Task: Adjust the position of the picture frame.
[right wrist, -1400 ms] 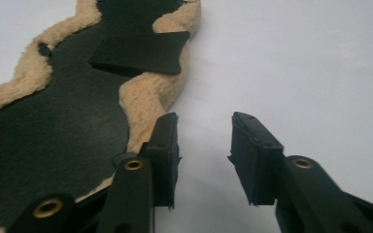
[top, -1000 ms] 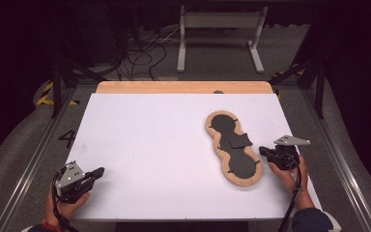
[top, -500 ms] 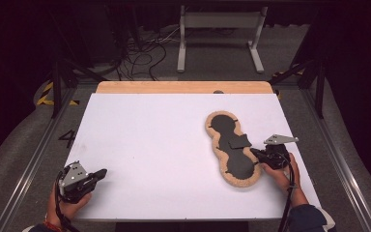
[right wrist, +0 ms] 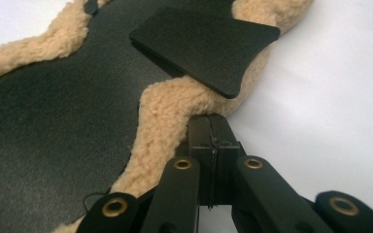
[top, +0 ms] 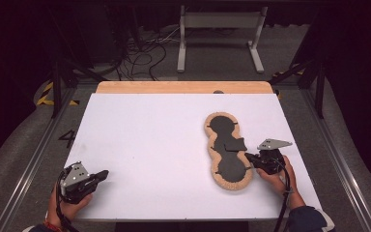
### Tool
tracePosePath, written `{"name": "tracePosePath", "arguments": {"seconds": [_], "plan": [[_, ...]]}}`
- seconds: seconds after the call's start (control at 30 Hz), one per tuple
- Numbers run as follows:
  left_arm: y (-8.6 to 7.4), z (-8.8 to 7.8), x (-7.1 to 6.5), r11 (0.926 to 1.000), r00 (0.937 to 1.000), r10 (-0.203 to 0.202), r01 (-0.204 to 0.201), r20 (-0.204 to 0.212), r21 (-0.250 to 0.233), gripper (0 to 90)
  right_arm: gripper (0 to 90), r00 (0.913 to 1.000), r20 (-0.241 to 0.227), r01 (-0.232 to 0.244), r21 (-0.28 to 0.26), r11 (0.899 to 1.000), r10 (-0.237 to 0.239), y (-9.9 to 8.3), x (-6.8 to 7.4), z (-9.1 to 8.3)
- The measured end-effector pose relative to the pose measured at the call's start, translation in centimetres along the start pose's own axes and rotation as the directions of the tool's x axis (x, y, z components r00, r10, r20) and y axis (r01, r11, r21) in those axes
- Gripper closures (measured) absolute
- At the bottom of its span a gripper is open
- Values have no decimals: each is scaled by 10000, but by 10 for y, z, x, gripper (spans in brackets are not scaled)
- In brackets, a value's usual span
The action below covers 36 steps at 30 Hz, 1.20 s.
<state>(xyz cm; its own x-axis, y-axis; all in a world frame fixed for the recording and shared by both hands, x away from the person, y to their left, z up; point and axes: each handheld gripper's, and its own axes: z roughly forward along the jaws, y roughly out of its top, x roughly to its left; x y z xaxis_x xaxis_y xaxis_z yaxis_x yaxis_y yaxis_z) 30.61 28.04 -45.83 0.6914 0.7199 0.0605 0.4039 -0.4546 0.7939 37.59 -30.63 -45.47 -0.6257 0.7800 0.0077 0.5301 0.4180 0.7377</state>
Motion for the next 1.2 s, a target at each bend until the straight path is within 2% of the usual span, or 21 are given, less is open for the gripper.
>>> {"name": "tracePosePath", "arguments": {"seconds": [0.2, 0.63, 0.8, 1.03, 1.2], "plan": [[0, 0, -1, 10000, 10000, -45, 45, -3, 19, 898, 900, 9993, -359, 80, -12, 10000, -81, 0, 9, 1], [1, 1, -2, 10000, 9999, 93, -93, 85, 9, 894, 900, 9968, -683, 426, 102, 9990, -418, 2, 22, 3], [0, 0, -2, 10000, 9999, 51, -51, 88, -37, 889, 900, 9939, -831, 749, 180, 9970, -732, 2, 29, 2], [1, 1, -2, 10000, 9999, 62, -62, 101, 1, 890, 900, 9900, -1064, 954, 236, 9952, -924, 3, 34, 2], [0, -1, -2, 9997, 9997, -77, 82, 211, -211, 874, 900, 9861, -1251, 1135, 271, 9932, -1093, 4, 37, 2]]}}
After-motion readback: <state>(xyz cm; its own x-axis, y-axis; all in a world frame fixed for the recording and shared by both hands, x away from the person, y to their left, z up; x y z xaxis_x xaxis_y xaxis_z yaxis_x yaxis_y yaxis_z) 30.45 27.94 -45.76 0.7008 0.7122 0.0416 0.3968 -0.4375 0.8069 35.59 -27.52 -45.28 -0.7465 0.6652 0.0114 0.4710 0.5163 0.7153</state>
